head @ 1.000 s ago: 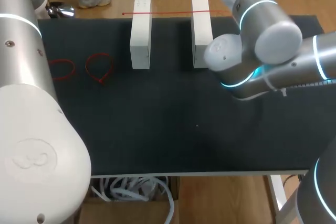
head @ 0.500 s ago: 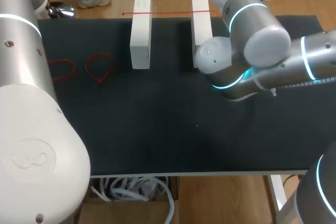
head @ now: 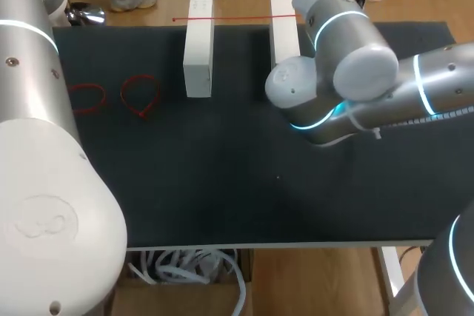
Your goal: Grab the tape and strap the tape.
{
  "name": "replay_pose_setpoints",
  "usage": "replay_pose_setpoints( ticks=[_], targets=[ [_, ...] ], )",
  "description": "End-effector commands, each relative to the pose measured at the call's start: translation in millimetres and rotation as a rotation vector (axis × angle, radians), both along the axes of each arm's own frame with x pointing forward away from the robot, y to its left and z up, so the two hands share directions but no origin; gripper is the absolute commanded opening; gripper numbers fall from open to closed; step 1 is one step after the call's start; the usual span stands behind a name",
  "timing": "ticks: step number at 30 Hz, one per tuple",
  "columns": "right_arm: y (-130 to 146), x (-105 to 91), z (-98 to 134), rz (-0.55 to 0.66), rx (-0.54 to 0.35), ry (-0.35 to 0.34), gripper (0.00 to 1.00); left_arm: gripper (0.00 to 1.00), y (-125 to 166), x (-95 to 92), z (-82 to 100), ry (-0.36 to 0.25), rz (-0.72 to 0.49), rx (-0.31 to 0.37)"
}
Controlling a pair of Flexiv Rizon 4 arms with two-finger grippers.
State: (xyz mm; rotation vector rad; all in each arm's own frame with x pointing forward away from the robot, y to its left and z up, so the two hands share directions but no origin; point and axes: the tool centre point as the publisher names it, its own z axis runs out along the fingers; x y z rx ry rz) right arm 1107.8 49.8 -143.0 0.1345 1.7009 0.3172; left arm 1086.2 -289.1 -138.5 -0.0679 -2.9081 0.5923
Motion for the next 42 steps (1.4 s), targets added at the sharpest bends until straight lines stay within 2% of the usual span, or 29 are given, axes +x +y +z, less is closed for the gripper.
replay_pose_setpoints(
  ticks=[1, 10, 18, 42],
  targets=[
    [2.0, -1.0, 1.0, -0.007, -0.006, 0.002, 0.0, 0.0, -0.4, 0.1, 0.5, 0.002, 0.001, 0.004],
    [0.3, -4.4, 2.7, -0.018, -0.063, -0.028, 0.0, 0.0, -0.4, 0.1, 0.5, 0.002, 0.001, 0.004],
    [1.5, -5.1, 3.1, -0.027, -0.08, -0.039, 0.0, 0.0, -0.4, 0.1, 0.5, 0.002, 0.001, 0.004],
    [3.4, -2.6, 2.9, -0.074, -0.087, -0.054, 0.0, 0.0, -0.4, 0.1, 0.5, 0.002, 0.001, 0.004]
  ],
)
